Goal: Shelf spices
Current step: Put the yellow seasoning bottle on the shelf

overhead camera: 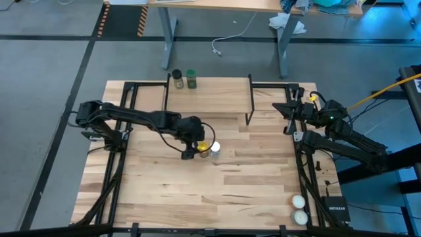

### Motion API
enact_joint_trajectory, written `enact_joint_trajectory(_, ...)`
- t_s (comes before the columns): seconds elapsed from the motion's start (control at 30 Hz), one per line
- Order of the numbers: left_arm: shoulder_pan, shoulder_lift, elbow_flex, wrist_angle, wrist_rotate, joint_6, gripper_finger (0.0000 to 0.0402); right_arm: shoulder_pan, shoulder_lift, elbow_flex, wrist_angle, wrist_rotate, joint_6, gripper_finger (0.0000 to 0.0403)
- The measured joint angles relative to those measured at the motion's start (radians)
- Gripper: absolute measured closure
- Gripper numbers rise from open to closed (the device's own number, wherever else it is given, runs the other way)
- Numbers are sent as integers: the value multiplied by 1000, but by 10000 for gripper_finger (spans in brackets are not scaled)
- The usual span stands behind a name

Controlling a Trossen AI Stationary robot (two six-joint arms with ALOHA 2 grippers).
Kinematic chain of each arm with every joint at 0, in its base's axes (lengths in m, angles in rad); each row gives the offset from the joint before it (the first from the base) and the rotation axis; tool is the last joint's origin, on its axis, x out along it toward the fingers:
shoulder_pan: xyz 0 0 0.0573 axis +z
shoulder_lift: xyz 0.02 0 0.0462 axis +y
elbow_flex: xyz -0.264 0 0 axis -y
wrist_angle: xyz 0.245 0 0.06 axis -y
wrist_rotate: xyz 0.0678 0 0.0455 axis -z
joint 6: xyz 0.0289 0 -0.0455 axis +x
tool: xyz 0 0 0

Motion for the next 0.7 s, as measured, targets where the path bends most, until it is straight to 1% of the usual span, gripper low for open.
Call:
enact_joint_trajectory(0.2,4,74,72,-80,15,6,99,0,0,0,0,0,0,397)
enact_joint_trajectory(0.37,8,120,116,-85,15,31,99,0,0,0,0,0,0,397)
enact_joint_trajectory(0.47,16,145,135,-105,21,31,99,0,0,0,1,0,0,397)
enact_joint_trajectory(0.6,19,175,138,-112,62,33,99,0,0,0,0,0,0,397)
enact_joint_trajectory(0.7,19,180,138,-109,65,48,100,0,0,0,0,0,-1,397)
